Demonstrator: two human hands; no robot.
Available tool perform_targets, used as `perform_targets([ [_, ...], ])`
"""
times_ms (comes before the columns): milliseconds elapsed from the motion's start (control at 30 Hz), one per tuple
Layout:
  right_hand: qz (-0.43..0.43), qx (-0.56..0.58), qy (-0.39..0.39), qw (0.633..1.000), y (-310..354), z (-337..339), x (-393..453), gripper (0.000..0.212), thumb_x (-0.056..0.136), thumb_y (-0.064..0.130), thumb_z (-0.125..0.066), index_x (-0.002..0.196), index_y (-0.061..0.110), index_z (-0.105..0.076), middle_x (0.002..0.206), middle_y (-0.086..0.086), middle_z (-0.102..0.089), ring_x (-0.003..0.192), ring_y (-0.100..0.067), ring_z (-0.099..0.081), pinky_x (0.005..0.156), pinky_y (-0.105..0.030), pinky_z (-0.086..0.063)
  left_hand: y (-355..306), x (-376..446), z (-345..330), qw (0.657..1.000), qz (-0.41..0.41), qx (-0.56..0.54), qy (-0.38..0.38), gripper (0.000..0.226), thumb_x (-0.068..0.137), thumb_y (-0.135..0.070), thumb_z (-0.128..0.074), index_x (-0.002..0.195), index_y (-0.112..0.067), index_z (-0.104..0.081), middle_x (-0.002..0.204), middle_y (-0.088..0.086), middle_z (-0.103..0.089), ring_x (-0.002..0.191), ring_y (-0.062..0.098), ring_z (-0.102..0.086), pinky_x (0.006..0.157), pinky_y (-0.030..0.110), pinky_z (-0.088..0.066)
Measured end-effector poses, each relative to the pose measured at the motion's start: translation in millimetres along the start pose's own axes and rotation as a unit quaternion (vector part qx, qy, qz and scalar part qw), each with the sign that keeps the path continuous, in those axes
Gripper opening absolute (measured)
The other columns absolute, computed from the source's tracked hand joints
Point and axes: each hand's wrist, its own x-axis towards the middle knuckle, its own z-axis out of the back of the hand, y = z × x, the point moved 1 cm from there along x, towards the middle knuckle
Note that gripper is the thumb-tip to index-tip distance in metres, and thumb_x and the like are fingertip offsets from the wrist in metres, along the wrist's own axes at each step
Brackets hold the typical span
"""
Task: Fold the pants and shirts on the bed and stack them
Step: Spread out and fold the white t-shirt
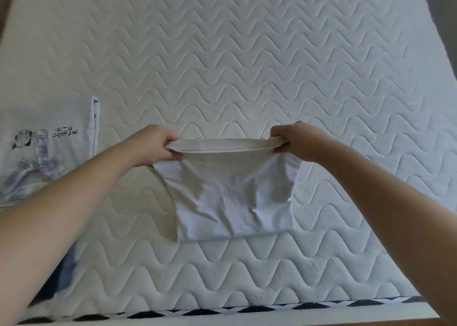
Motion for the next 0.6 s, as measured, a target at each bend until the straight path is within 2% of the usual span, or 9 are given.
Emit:
perform_targets([
  [67,0.010,-0.019,-0.052,0.998,12,27,-6,0.007,0.093,0.029,-0.063,0.095,0.026,-0.057,0.077,-0.002,-0.053,0.077,-0.028,-0.053,0.064,-0.032,-0.036,-14,-14,28,0.998,-0.010,0.007,-0.055,0.011,0.079,-0.022,-0.078,0.089,-0.021,-0.074,0.078,0.003,-0.070,0.082,0.020,-0.065,0.067,0.030,-0.045],
  [200,0.018,-0.037,-0.174,0.984,31,72,-18,0.013,0.092,0.017,-0.056,0.102,0.023,-0.063,0.076,-0.002,-0.055,0.078,-0.031,-0.056,0.063,-0.033,-0.038,-37,-37,75,0.981,-0.037,0.005,-0.190,0.009,0.078,-0.023,-0.079,0.080,-0.026,-0.071,0.065,-0.007,-0.062,0.066,0.013,-0.057,0.056,0.022,-0.037],
  [333,0.091,-0.058,-0.315,0.943,38,89,-33,0.020,0.085,0.001,-0.061,0.101,0.011,-0.069,0.084,-0.010,-0.068,0.079,-0.034,-0.060,0.067,-0.034,-0.039,-45,-54,93,0.947,-0.086,0.026,-0.308,0.015,0.076,-0.013,-0.074,0.086,-0.024,-0.073,0.076,-0.003,-0.067,0.074,0.021,-0.062,0.058,0.028,-0.039],
  [400,0.103,-0.071,-0.349,0.929,37,78,-37,0.025,0.083,-0.005,-0.063,0.103,0.008,-0.071,0.088,-0.011,-0.071,0.081,-0.036,-0.063,0.072,-0.040,-0.046,-44,-56,83,0.935,-0.112,0.051,-0.334,0.026,0.071,-0.001,-0.071,0.091,-0.017,-0.074,0.088,0.000,-0.068,0.083,0.025,-0.063,0.065,0.032,-0.044],
  [500,0.081,-0.067,-0.348,0.932,30,39,-37,0.030,0.082,-0.006,-0.065,0.106,0.009,-0.074,0.099,-0.008,-0.075,0.092,-0.034,-0.067,0.080,-0.043,-0.050,-36,-53,43,0.929,-0.128,0.071,-0.340,0.036,0.062,0.009,-0.074,0.092,-0.010,-0.075,0.096,0.007,-0.068,0.092,0.031,-0.063,0.073,0.037,-0.050],
  [600,0.076,-0.051,-0.337,0.937,19,-23,-43,0.033,0.072,-0.009,-0.072,0.101,0.007,-0.075,0.097,-0.008,-0.076,0.088,-0.032,-0.071,0.078,-0.044,-0.054,-18,-48,-19,0.929,-0.148,0.125,-0.315,0.038,0.055,0.010,-0.078,0.087,-0.009,-0.073,0.091,0.009,-0.067,0.086,0.033,-0.064,0.066,0.040,-0.055],
])
